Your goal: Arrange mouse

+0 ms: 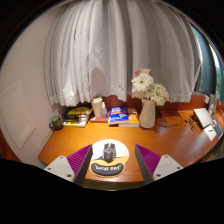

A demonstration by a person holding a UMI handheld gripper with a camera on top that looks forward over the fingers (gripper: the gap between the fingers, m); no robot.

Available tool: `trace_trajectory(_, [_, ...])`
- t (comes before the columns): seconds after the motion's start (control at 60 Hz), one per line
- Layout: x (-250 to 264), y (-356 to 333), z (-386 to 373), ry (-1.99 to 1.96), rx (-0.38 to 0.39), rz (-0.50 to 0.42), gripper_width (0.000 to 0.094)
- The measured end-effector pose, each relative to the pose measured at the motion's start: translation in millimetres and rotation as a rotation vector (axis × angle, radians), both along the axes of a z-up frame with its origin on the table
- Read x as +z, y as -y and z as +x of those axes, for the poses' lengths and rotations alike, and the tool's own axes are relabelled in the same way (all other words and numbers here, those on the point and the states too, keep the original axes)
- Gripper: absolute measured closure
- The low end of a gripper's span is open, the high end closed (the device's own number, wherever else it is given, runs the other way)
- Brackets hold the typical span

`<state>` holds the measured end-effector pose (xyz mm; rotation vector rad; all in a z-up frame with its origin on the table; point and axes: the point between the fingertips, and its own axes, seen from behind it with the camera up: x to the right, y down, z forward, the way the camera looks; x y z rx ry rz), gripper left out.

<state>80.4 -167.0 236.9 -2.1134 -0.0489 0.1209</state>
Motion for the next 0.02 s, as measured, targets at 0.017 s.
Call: trace_trajectory(0.017, [0.1, 0.2, 0.1, 0.0, 0.0, 0.0, 0.0088])
